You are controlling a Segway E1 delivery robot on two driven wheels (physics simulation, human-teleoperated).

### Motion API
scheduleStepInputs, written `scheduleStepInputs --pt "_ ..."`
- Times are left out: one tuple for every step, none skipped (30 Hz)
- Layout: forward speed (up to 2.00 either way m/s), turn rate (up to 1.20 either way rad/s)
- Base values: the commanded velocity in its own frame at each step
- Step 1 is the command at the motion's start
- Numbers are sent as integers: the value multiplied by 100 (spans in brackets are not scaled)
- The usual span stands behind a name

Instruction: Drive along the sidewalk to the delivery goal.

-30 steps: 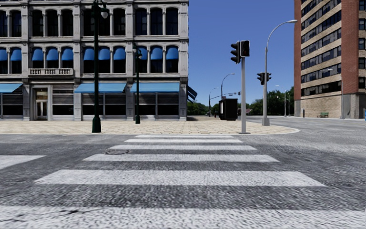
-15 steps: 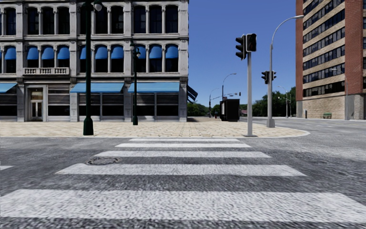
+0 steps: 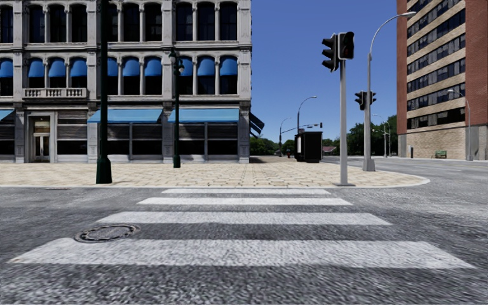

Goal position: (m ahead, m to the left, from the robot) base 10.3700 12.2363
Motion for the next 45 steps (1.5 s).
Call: scheduleStepInputs --pt "200 0" --pt "200 0" --pt "200 0" --pt "200 0" --pt "200 0" --pt "200 0" --pt "200 0" --pt "200 0" --pt "200 0" --pt "200 0" --pt "200 0" --pt "200 0" --pt "200 0" --pt "200 0" --pt "200 0" --pt "200 0" --pt "200 0" --pt "200 0" --pt "200 0" --pt "200 0" --pt "200 0" --pt "200 0" --pt "200 0" --pt "200 0" --pt "200 0" --pt "200 0" --pt "200 0" --pt "200 0" --pt "200 0" --pt "200 0" --pt "200 0" --pt "200 0" --pt "200 0" --pt "200 0" --pt "200 0" --pt "200 0" --pt "200 0" --pt "200 0" --pt "200 0" --pt "200 0" --pt "200 0" --pt "200 0" --pt "200 0" --pt "200 0" --pt "200 0"
